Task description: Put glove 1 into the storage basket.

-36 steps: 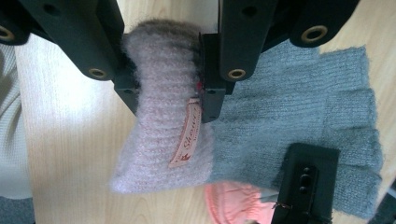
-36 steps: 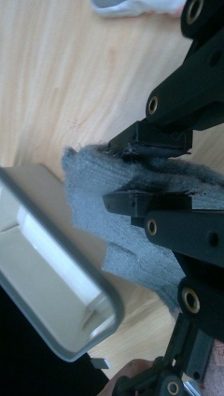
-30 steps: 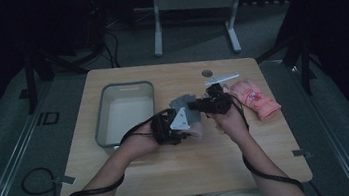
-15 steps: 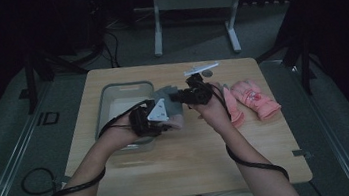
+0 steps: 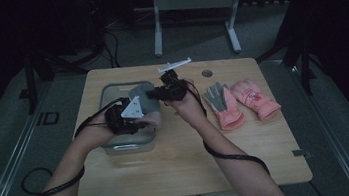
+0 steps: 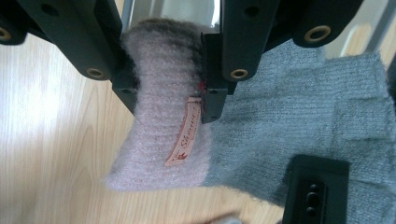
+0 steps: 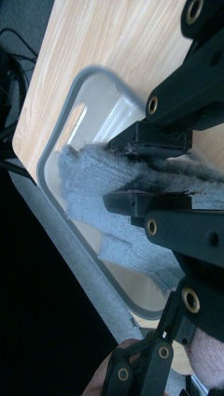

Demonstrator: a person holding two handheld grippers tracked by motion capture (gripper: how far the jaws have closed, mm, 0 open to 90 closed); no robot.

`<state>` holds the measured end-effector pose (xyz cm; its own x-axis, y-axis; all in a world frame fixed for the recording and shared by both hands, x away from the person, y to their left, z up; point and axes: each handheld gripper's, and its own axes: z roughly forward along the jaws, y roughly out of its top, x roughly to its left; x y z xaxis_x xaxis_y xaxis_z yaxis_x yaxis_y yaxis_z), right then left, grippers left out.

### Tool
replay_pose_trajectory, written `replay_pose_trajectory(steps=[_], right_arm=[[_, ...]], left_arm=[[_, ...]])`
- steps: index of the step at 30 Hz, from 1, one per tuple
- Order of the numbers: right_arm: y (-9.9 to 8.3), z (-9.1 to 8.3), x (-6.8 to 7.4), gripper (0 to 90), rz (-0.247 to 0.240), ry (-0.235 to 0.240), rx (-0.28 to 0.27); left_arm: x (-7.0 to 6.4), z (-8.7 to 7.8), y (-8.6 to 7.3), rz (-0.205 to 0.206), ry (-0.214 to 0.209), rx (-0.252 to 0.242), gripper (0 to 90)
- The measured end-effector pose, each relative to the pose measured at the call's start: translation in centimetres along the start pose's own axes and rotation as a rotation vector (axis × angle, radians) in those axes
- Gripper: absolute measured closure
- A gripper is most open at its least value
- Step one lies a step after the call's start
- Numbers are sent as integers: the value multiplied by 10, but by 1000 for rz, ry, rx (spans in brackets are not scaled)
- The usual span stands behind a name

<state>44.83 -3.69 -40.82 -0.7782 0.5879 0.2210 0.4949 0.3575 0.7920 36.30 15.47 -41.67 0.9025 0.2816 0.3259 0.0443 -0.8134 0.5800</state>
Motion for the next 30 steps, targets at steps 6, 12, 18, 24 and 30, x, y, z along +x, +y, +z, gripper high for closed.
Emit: replay_pose_trajectory(steps=[6, 12, 18, 24, 30], right_arm=[[10, 28, 11, 745, -6, 19, 14], [12, 54, 14, 745, 4, 15, 45], [0, 74, 3, 745, 21, 6, 93], [-7, 93, -7, 743, 43, -10, 141], [-12, 105, -13, 736, 64, -24, 177]], left_arm=[[8, -6, -25, -34, 14, 27, 676], [14, 6, -44, -61, 10, 62, 676], [15, 21, -55, -58, -12, 83, 676], [21, 41, -63, -40, -35, 133, 672], [25, 59, -65, -20, -77, 181, 661]])
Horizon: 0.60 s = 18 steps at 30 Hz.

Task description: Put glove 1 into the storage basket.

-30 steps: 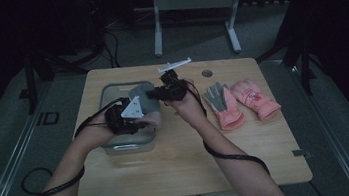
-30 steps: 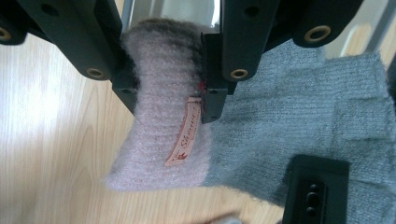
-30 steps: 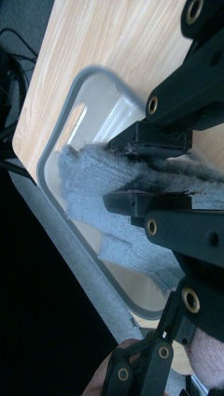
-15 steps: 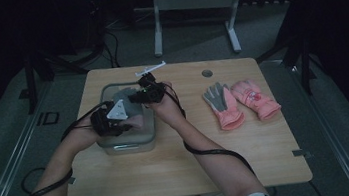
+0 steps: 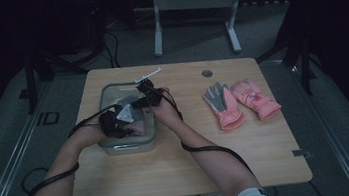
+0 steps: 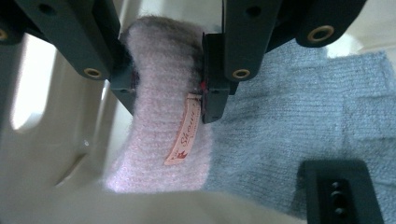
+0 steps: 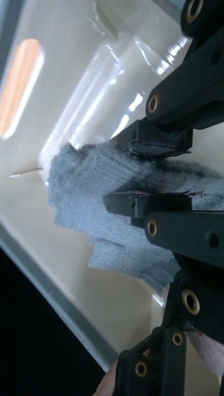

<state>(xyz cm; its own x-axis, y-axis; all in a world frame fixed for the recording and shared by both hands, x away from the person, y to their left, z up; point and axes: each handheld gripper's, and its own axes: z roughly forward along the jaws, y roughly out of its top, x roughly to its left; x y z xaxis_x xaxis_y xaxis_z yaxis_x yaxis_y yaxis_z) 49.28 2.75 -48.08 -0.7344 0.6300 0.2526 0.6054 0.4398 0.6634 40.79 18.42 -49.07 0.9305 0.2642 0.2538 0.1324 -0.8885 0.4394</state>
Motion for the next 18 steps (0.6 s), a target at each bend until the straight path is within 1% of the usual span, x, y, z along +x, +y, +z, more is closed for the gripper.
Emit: replay_pose_trajectory(steps=[1, 3, 4, 5, 6, 7, 9, 11, 12, 15, 17, 18], right_arm=[[0, 3, -2, 731, 7, -2, 11], [-1, 4, -3, 722, 11, -5, 20], [-1, 6, -4, 707, 13, -6, 24], [-1, 5, -5, 641, 10, -14, 16], [-1, 5, -5, 641, 9, -22, 17], [-2, 4, -5, 618, 8, -22, 15], [-3, 2, -7, 612, 23, -6, 7], [-6, -4, -9, 611, 29, -3, -5], [-7, -6, -11, 609, 38, 5, -11], [-11, -15, -13, 604, 47, 16, -29], [-12, -18, -14, 599, 45, 18, -33], [-15, -24, -14, 577, 30, 19, -33]], left_arm=[[0, 2, 0, 9, -2, 4, 659], [1, 5, 0, 14, -4, 11, 657], [1, 7, -1, 27, 3, 20, 655], [3, 9, -1, 27, -8, 29, 654], [3, 9, -1, 27, -8, 29, 651], [5, 13, 0, 28, -12, 58, 647], [5, 16, 1, 25, -30, 76, 641], [5, 17, 2, 27, -35, 82, 637], [6, 18, 3, 28, -39, 96, 632], [6, 20, 4, 21, -39, 107, 610], [7, 20, 5, 18, -40, 109, 575], [7, 20, 6, -9, -39, 128, 536]])
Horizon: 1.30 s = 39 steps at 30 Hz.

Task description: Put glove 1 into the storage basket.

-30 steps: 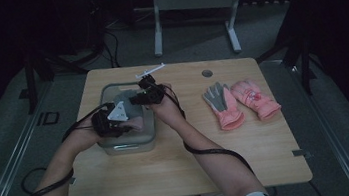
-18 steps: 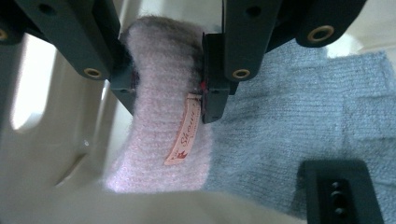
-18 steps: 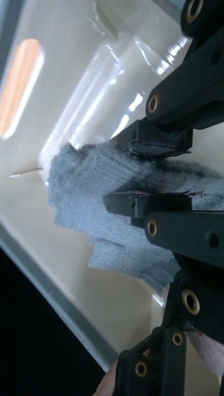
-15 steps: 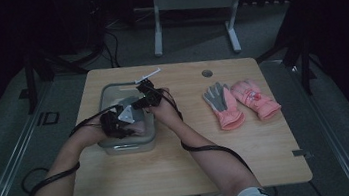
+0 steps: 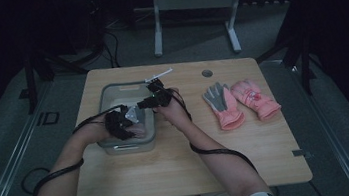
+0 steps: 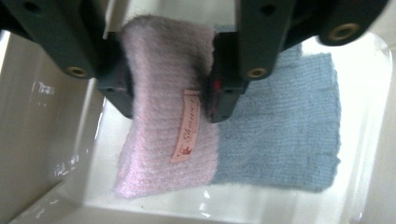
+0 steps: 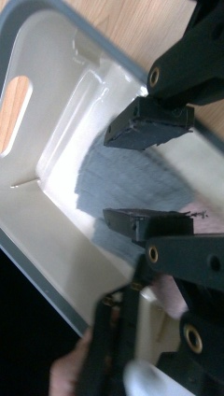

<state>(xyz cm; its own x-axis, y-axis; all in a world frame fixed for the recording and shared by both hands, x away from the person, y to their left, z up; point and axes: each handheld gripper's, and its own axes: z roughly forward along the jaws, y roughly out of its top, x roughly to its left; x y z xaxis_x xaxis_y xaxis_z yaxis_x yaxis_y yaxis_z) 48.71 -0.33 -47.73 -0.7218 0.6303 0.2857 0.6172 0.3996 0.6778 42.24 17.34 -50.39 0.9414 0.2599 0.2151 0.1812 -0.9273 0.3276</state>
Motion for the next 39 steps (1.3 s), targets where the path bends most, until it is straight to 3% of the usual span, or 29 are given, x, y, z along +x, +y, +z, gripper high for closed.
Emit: replay_pose_trajectory(steps=[2, 5, 7, 9, 12, 13, 22, 25, 30, 32, 34, 35, 39], right_arm=[[-2, -6, -1, 566, -9, 8, 0], [-5, -17, -2, 556, -26, 15, 0], [-7, -23, -2, 543, -38, 21, -6], [-8, -29, -3, 543, -44, 25, -13], [-10, -36, -3, 541, -60, 27, -23], [-13, -41, -4, 536, -70, 28, -32], [-27, -63, -15, 545, -98, 13, -52], [-32, -74, -20, 554, -105, 0, -61], [-40, -89, -28, 558, -116, -23, -79], [-48, -98, -34, 560, -117, -40, -88], [-51, -101, -37, 560, -110, -44, -91], [-58, -108, -44, 567, -90, -50, -99], [-69, -120, -55, 574, -75, -65, -108]], left_arm=[[0, 0, 0, -19, 8, 4, 468], [4, -7, 3, -82, 15, -4, 354], [5, -11, 4, -90, 23, -10, 284], [10, -22, 5, -145, 54, -62, 257], [10, -30, 6, -157, 57, -106, 188], [8, -34, 9, -161, 78, -122, 178], [8, -43, 18, -232, 46, -168, 82], [6, -46, 26, -271, 26, -225, 22], [-1, -47, 38, -262, 21, -264, 18], [-8, -48, 50, -229, -9, -291, 18], [-8, -48, 50, -229, -9, -291, 18], [-18, -49, 62, -183, -18, -301, 18], [-43, -51, 87, -91, -43, -311, 18]])
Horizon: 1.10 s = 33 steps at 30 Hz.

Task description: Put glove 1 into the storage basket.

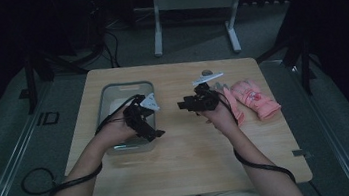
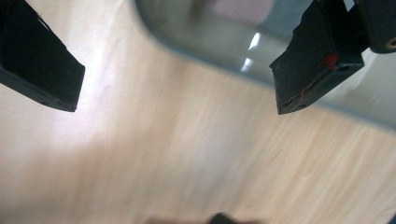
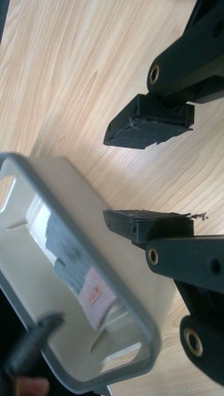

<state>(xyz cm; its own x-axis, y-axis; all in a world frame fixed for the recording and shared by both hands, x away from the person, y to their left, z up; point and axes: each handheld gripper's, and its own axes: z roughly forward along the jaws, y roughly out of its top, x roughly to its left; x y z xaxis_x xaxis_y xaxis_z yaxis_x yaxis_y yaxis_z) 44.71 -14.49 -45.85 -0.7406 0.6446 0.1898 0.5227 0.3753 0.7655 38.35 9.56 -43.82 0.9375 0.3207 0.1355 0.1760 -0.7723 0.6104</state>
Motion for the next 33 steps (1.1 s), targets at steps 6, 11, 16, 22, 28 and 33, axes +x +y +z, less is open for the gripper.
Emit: replay_pose_trajectory(steps=[6, 11, 16, 22, 28, 33], right_arm=[[-14, -18, -17, 576, 21, -26, -9], [-25, -32, -29, 581, 44, -48, -20], [-32, -44, -39, 587, 75, -59, -41], [-42, -59, -51, 597, 73, -114, -50], [-47, -68, -72, 644, 85, -176, -54], [-52, -65, -93, 663, 65, -282, -28]], left_arm=[[-26, 3, 13, -2, -67, -123, 19], [-49, 12, 18, 29, -56, -100, 19], [-70, 28, 14, 31, -65, -51, 19], [-95, 48, 1, -6, -71, -23, 19], [-110, 68, -16, -84, -55, -10, 19], [-119, 81, -32, -80, -3, -24, 19]])
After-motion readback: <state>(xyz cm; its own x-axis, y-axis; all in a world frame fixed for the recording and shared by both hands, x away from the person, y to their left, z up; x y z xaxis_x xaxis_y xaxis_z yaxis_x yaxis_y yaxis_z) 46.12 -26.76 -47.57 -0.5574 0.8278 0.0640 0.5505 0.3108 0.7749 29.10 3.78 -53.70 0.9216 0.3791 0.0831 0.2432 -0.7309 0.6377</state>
